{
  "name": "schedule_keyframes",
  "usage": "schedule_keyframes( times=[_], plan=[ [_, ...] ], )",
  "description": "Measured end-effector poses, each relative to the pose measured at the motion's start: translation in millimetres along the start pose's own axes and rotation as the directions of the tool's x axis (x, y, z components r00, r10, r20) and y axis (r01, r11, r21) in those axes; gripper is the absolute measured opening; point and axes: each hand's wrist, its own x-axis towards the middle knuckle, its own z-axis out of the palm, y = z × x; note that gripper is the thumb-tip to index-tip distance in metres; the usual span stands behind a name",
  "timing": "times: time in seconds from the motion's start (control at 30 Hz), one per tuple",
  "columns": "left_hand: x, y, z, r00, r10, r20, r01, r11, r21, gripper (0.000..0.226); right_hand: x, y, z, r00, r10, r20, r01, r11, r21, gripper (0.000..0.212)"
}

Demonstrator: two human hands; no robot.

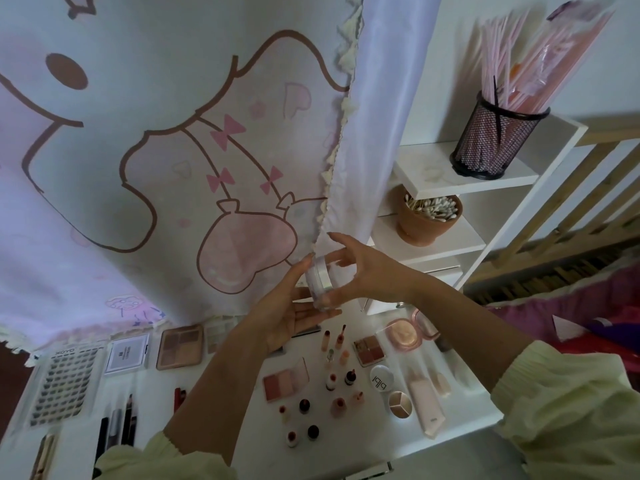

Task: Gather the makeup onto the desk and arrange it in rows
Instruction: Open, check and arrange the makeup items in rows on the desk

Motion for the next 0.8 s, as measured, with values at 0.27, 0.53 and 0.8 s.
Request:
schedule_keyframes(
  times=[0.27, 0.53, 0.8],
  plan=[
    [3.1, -1.3, -0.9, 0.999, -0.050, 0.001, 0.050, 0.999, -0.021, 0.068, 0.9, 0.9, -5.1, 1.000, 0.002, 0.002, -0.002, 1.000, 0.007, 0.096],
    [5.7, -0.4, -2.4, 0.997, -0.066, -0.033, 0.064, 0.995, -0.079, 0.084, 6.5, 1.9, -2.5, 0.994, -0.103, 0.032, 0.102, 0.994, 0.039, 0.099],
    [8.5, -2.4, -3.9, 0.999, -0.054, 0.000, 0.054, 0.995, -0.080, 0.065, 7.8, -0.8, -3.2, 1.000, 0.024, 0.008, -0.024, 1.000, 0.014, 0.071]
  ],
)
